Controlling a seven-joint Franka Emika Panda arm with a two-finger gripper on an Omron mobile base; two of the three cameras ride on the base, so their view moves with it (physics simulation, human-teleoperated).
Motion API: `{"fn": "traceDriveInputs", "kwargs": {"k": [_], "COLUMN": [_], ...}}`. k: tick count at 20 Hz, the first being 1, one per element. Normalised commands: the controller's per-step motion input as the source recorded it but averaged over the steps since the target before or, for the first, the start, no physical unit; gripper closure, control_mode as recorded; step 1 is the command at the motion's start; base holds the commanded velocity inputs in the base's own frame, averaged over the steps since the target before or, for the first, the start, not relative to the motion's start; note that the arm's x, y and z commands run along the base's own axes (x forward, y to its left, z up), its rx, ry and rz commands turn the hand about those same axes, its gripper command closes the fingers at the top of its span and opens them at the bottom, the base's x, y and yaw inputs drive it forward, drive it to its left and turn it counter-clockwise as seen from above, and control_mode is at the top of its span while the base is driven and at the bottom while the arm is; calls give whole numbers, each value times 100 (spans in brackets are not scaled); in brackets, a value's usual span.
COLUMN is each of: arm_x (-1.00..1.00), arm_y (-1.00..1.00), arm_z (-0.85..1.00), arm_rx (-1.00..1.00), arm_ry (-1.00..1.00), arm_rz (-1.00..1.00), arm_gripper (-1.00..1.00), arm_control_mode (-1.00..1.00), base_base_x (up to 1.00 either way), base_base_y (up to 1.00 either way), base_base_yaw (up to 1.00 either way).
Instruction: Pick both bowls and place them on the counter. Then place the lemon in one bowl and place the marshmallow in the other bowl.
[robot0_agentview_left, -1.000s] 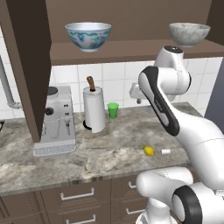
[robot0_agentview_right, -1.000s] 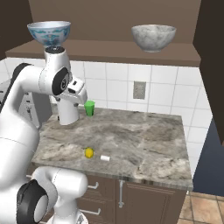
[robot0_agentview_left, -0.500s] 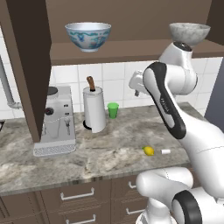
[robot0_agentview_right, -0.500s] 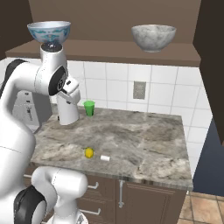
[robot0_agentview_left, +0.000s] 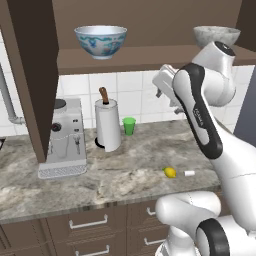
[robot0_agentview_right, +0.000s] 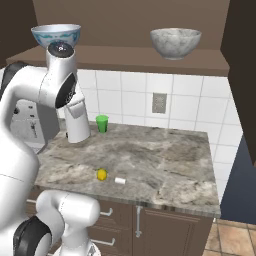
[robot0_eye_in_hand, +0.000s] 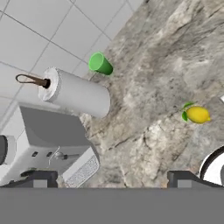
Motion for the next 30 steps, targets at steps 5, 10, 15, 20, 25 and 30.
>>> {"fn": "traceDriveInputs", "kwargs": {"k": [5, 10, 15, 20, 25, 30], "arm_x": [-8, -6, -4, -9, -12, -6], "arm_y": [3, 0, 0, 0, 3, 18], "arm_z": [48, 43, 34, 40, 33, 21], "arm_rx": [9, 7, 6, 6, 15, 13], "arm_ry": [-4, -5, -1, 0, 0, -3], "arm_rz": [-19, -12, -1, -1, 0, 0], "arm_gripper": [-100, -100, -100, -100, -100, -100], "arm_control_mode": [-100, -100, -100, -100, -100, -100], "base_base_x": [0, 0, 0, 0, 0, 0], "base_base_y": [0, 0, 0, 0, 0, 0], "base_base_yaw": [0, 0, 0, 0, 0, 0]}}
